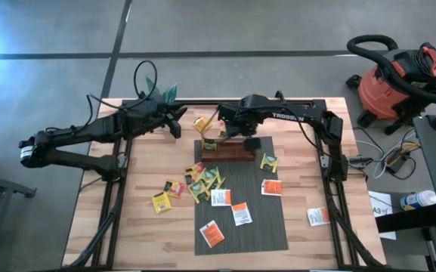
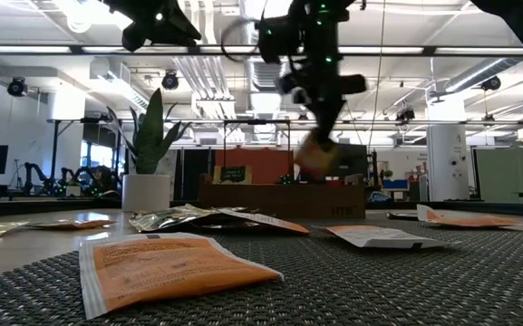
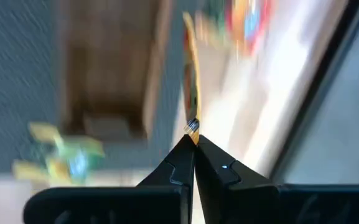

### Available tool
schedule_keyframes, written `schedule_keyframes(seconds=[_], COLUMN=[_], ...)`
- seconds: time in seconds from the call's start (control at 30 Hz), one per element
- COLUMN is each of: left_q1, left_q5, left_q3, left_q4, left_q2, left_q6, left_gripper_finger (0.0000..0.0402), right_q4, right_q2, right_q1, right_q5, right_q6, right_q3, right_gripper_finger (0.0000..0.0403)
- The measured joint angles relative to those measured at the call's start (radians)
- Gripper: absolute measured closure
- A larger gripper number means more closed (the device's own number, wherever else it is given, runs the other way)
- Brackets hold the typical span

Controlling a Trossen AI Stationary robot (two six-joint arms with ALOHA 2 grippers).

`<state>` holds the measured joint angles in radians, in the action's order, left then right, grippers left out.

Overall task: Pick & Place Tea
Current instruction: Put the orange tea bag into the right compartment of the wooden organizer

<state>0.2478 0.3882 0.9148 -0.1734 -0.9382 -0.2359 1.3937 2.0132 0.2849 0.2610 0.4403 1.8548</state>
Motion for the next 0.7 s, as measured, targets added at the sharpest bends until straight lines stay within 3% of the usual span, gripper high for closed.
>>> schedule_keyframes(seconds=[0.3, 0.43, 0.7], left_q1=[0.000, 0.000, 0.000], left_q5=[0.000, 0.000, 0.000], left_q3=[-0.034, -0.037, -0.037], left_q4=[0.003, 0.008, 0.009], left_q2=[0.002, 0.005, 0.005], left_q6=[-0.010, -0.021, -0.021], left_gripper_finger=[0.0305, 0.0305, 0.0305], right_q4=[0.178, 0.178, 0.164], right_q2=[-0.003, -0.010, -0.009], right_q1=[0.076, 0.079, 0.016], right_q5=[0.069, -0.010, -0.027], right_q6=[-0.244, -0.199, -0.141], right_q3=[-0.149, -0.204, -0.235], right_gripper_finger=[0.0394, 0.0394, 0.0394])
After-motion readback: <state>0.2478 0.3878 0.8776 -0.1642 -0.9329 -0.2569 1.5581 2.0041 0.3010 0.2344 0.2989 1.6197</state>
